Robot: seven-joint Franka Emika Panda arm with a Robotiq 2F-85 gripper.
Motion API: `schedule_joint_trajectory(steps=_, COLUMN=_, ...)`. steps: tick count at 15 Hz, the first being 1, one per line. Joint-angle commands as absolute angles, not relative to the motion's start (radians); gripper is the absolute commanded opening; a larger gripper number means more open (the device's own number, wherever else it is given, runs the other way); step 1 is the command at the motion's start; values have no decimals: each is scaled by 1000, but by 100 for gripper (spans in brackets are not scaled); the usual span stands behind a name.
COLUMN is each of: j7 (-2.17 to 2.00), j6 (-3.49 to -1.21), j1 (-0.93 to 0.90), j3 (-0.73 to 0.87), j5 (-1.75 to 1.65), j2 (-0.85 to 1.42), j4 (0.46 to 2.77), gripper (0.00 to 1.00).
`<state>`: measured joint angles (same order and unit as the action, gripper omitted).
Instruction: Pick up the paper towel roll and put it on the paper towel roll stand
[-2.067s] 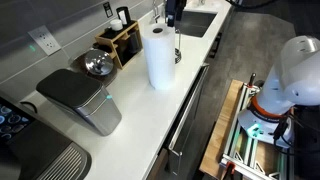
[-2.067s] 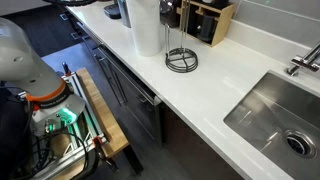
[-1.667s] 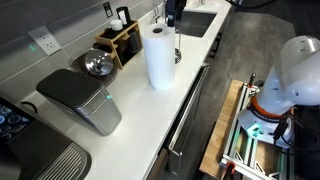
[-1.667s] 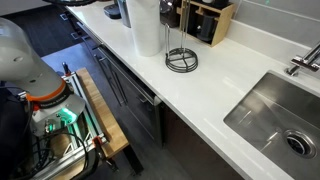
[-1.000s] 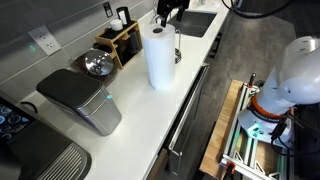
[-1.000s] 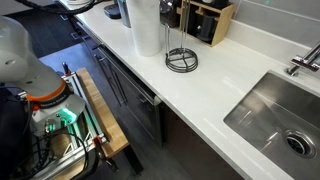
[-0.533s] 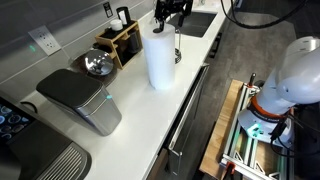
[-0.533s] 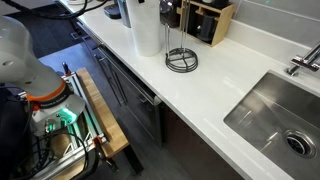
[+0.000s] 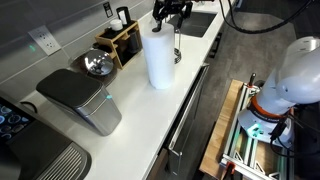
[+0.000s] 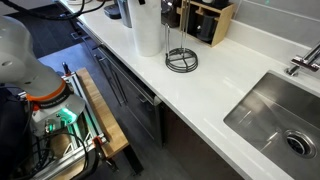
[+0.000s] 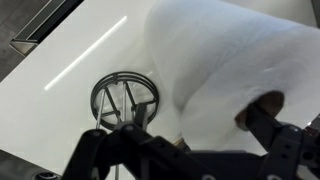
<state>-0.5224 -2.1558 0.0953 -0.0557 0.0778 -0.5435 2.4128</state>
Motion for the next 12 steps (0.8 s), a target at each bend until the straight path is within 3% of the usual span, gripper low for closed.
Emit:
schedule_joint_trajectory(steps=1, j7=-559, j6=-2196, j1=113, j3=-68, j5=103, j2=-543, j4=2446, gripper=100)
schedule_joint_trajectory(steps=2, j7=-563, j6=-2199, j1=114, j3=-68, j5=105, j2=-543, j4=2448, gripper=94)
schedule_joint_trajectory(steps=3, j7=-569, j6=-2203, j1=115, j3=-69, j5=106, j2=-543, j4=2450, gripper=73)
schedule_joint_trajectory(steps=5, j7=-577, j6=-2206, j1=116, j3=-69, j5=108, j2=-543, j4=2450, gripper=70)
schedule_joint_trajectory(steps=9, j7=-586, j6=-2207, j1=114, j3=-67, j5=117, j2=-542, j4=2447, gripper=38)
schedule_joint_trajectory(steps=10, j7=-586, j6=-2202, j1=113, j3=-66, j5=120, j2=-540, j4=2445, gripper=83)
schedule_joint_trajectory(steps=12, j7=-586, j6=-2201, j1=111, j3=-65, j5=126, j2=-539, j4=2444, gripper=83)
